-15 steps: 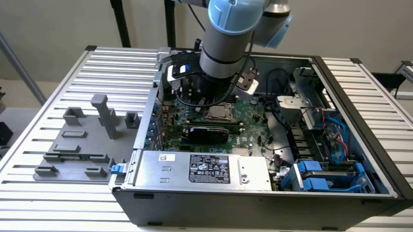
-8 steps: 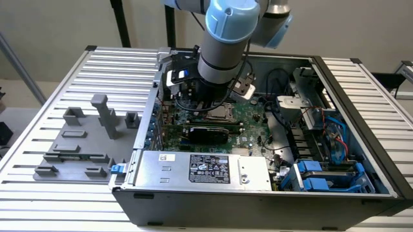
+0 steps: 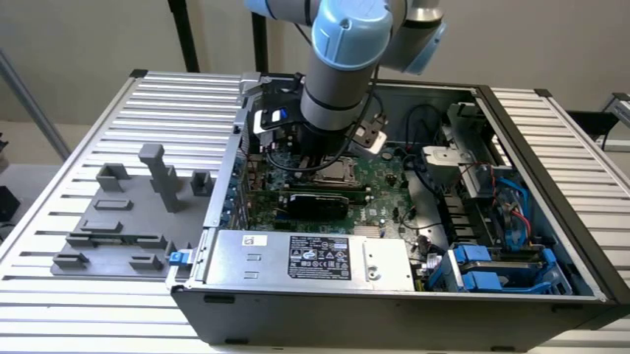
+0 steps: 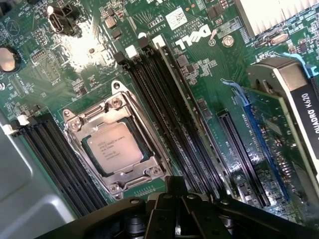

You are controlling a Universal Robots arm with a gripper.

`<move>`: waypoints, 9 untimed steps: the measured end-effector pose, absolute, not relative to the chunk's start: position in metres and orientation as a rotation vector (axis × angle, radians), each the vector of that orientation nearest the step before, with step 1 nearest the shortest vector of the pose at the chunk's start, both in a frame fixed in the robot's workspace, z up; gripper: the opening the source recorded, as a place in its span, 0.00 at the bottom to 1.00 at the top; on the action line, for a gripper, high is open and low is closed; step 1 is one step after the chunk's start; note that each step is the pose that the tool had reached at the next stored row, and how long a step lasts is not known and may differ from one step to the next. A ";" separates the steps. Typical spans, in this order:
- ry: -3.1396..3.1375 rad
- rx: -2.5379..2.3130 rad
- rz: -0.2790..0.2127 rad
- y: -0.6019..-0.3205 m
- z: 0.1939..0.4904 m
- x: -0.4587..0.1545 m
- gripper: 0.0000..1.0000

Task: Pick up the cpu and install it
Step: 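Install the first cpu locking lever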

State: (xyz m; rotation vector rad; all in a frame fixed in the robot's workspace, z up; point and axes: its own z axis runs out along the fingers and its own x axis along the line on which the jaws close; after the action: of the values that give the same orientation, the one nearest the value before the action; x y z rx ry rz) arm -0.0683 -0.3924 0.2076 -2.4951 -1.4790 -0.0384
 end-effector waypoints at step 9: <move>-1.476 -2.499 -0.037 -0.388 0.200 -0.069 0.11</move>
State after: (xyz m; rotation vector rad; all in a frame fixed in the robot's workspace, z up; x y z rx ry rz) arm -0.0691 -0.3880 0.2002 -2.4990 -1.4758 -0.0371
